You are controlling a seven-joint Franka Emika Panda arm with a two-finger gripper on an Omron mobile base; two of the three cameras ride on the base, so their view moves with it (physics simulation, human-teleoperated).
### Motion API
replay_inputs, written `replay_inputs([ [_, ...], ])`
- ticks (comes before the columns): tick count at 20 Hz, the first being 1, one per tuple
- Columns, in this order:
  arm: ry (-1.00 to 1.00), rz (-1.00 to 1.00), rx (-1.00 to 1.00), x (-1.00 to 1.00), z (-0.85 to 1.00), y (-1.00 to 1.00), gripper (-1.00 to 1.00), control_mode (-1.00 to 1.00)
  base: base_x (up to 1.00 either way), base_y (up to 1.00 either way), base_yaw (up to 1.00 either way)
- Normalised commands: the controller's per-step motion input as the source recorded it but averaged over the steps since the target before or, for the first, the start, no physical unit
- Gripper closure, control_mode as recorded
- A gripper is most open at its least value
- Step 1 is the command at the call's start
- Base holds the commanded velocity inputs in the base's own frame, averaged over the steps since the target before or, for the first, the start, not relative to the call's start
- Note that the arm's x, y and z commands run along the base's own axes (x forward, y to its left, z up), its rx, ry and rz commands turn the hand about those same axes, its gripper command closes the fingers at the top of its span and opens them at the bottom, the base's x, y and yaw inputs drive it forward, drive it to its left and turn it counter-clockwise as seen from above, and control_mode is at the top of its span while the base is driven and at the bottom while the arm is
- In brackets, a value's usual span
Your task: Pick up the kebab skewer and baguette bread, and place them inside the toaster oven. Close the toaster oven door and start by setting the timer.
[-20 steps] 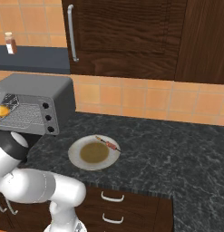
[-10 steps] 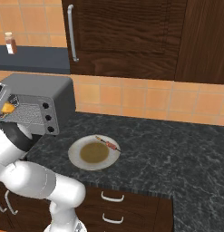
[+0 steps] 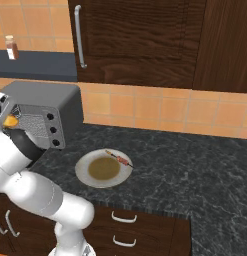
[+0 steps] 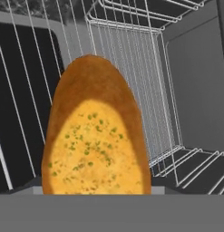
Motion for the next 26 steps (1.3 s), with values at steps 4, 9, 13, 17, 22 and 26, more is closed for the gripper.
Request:
replay_inputs([
  [4,0.04,0.00,0.00,0.35,0.00,0.00,1.00,-1.00,0.00,0.00,0.00],
  [9,0.02,0.00,0.00,0.34,-0.03,0.05,1.00,-1.00,0.00,0.00,0.00],
  [13,0.01,0.00,0.00,0.33,-0.06,0.07,1.00,-1.00,0.00,0.00,0.00],
  [17,0.00,0.00,-0.01,0.33,-0.11,0.08,1.00,-1.00,0.00,0.00,0.00],
  [22,0.00,0.00,-0.01,0.31,-0.13,0.10,1.00,-1.00,0.00,0.00,0.00],
  [26,0.00,0.00,0.00,0.27,-0.14,0.03,1.00,-1.00,0.00,0.00,0.00],
])
